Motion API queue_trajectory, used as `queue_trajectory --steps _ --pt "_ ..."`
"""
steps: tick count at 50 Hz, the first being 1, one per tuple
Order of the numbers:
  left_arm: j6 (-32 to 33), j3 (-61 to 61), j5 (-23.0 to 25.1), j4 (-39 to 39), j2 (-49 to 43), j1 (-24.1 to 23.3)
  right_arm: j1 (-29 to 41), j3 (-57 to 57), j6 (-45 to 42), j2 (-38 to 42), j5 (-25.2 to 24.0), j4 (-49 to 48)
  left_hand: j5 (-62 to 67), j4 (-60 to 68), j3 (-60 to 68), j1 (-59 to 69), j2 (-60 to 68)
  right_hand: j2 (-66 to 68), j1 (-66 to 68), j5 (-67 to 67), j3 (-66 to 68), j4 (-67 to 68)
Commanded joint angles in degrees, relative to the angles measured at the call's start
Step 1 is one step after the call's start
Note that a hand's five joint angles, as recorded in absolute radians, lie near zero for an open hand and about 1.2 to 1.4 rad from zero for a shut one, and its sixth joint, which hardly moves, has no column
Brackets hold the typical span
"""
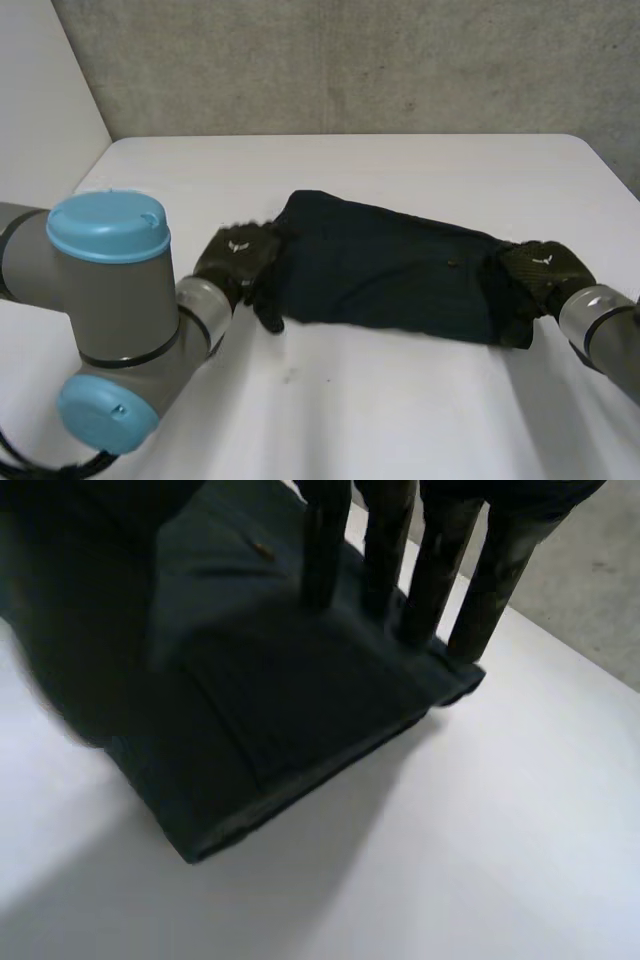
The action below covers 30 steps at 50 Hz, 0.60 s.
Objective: Fold the shorts.
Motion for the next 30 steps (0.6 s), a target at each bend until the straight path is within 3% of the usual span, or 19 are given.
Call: queue_trajectory --steps 1,2,7,11,14,20,26,30 --pt "-3.1 -2.1 -1.3 4.7 -0.7 1.2 -0.3 -0.6 -1.0 6.8 0.9 -6.2 1.9 2.7 2.3 3.2 2.8 51.1 54.1 50.9 50.9 51.2" --pt "-3.1 -2.1 -1.4 4.7 -0.7 1.2 -0.5 -0.7 -1.3 6.7 0.9 -6.0 1.9 2.7 2.3 3.2 2.8 56.0 59.0 55.8 55.8 56.1" --pt "-3.1 -2.8 -2.4 4.6 0.0 1.3 -2.2 0.0 -6.2 4.0 0.9 -4.3 1.9 2.7 2.3 3.2 2.8 56.0 59.0 55.9 55.8 56.1" --pt "-3.1 -3.6 -2.9 4.6 2.0 1.4 -3.6 -0.4 -13.8 -4.3 0.9 -0.2 1.8 2.5 2.1 3.0 2.6 56.0 59.0 55.9 55.8 56.1" --pt "-3.2 -4.4 -2.8 4.7 3.5 1.7 -5.7 -2.1 -23.7 -6.9 0.9 5.2 1.6 2.3 1.9 2.9 2.4 56.0 59.0 55.9 55.8 56.1" --pt "-3.2 -5.0 -2.9 4.8 5.1 2.4 -4.6 -10.7 -42.3 -3.9 1.6 9.2 1.4 2.2 1.8 2.7 2.3 56.0 59.0 55.9 55.8 56.1" --pt "-3.2 -5.0 -3.0 4.9 6.5 3.4 13.0 -23.7 -46.7 3.4 -1.4 8.9 1.3 2.0 1.6 2.5 2.1 56.0 59.0 55.9 55.8 56.1" --pt "-3.2 -4.8 -3.1 5.1 7.5 4.2 23.4 -31.4 -46.6 11.0 -9.2 8.8 1.4 2.2 1.8 2.7 2.3 56.0 59.0 55.9 55.8 56.1"
